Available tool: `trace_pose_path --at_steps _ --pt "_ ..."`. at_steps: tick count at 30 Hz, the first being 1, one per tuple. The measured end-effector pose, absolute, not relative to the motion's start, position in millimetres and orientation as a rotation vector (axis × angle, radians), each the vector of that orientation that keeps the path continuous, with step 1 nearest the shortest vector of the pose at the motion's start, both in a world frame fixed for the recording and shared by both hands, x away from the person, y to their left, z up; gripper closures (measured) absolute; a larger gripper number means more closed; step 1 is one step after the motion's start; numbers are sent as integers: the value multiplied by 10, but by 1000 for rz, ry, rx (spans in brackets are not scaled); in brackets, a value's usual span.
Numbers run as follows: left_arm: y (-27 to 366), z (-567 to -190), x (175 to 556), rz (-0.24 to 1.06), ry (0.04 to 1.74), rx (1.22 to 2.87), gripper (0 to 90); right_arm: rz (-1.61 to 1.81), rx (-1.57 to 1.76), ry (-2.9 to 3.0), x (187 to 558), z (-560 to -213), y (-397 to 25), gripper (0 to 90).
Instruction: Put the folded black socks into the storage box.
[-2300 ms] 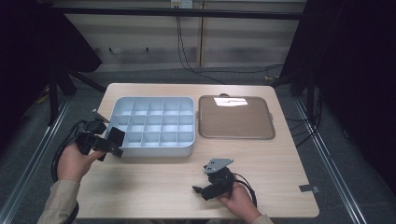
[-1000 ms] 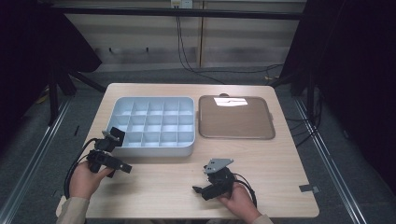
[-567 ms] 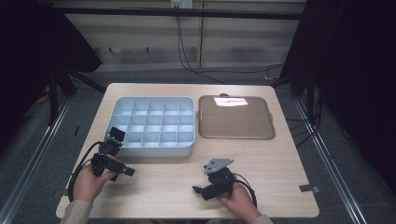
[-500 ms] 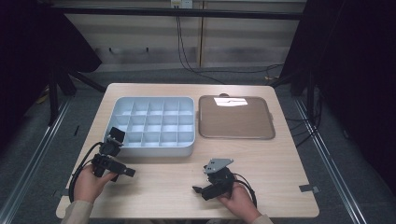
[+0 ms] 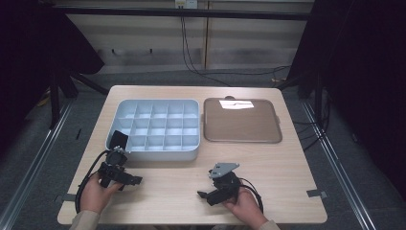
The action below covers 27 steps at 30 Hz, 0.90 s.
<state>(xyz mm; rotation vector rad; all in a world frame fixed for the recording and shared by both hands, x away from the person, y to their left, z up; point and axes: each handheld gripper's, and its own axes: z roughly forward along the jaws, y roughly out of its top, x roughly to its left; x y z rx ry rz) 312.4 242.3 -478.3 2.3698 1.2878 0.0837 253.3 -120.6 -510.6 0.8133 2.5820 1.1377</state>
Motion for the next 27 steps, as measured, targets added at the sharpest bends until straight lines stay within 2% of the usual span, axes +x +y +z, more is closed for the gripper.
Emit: trace_pose_path --at_steps 7,12,27 --pt "2460 -4846 3021 158 1192 2327 147 1138 812 2582 2533 -5107 -1206 147" --pt "2525 -4874 3003 160 1168 2274 140 1138 813 2582 2533 -5107 -1206 147" --pt "2542 -4943 2918 290 1054 2300 129 1138 813 2582 2533 -5107 -1206 147"
